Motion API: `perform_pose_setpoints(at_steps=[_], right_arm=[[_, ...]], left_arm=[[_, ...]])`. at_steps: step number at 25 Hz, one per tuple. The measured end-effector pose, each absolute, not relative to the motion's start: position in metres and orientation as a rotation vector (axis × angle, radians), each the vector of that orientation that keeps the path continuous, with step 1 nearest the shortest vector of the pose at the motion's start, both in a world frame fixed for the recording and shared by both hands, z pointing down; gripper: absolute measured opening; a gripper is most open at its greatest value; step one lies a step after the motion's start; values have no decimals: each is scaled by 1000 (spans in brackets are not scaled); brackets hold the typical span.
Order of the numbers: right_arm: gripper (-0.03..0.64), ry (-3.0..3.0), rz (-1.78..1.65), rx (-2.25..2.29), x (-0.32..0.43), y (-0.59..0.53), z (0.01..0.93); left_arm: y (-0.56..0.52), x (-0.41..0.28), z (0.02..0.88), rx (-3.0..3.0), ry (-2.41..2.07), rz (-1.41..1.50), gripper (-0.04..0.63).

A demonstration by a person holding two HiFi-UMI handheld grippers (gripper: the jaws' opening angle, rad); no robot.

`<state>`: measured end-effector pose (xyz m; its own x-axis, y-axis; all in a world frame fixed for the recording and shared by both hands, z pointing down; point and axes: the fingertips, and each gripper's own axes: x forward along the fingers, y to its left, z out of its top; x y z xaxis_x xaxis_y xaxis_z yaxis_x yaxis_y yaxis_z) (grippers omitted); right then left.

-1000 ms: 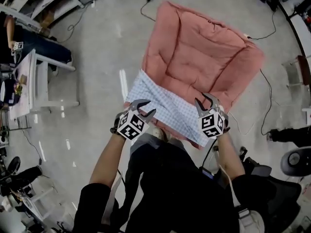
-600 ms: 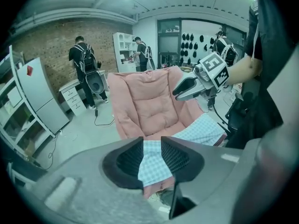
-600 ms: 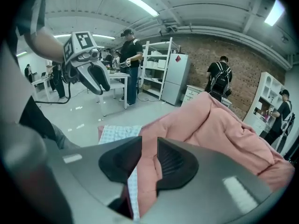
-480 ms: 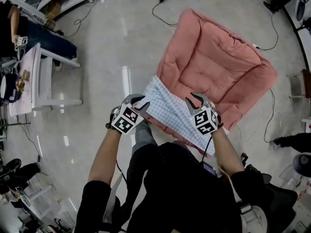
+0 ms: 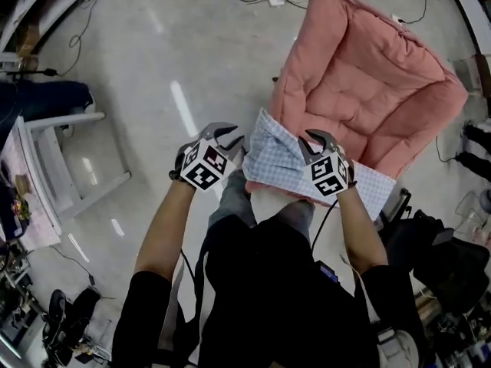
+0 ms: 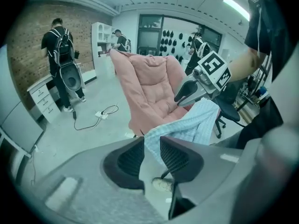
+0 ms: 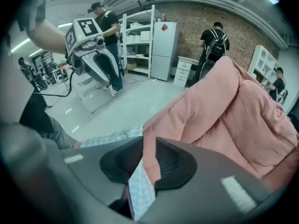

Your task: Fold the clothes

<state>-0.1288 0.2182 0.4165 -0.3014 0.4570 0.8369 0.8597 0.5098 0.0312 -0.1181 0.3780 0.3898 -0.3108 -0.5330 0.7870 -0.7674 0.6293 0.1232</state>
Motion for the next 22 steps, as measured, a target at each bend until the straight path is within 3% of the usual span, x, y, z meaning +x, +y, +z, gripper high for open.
perform_pose_setpoints(at_steps=[6,13,17,22], right_arm=[[91,-1967,-532,-884,-136,223,436],[87,-1995,-473,-728,-113,194,438],[86,-2019,-440,-667,-102,182,444],[86,-2027,-442,-615,-104,174,459]], left_arm=[[374,-171,452,1253,-1849,459,114],[333,-186,516,1455,-1682,584,115],[317,-190,556,1573,-1572,638,183],[312,-194,600,1704,-1420,679,201]])
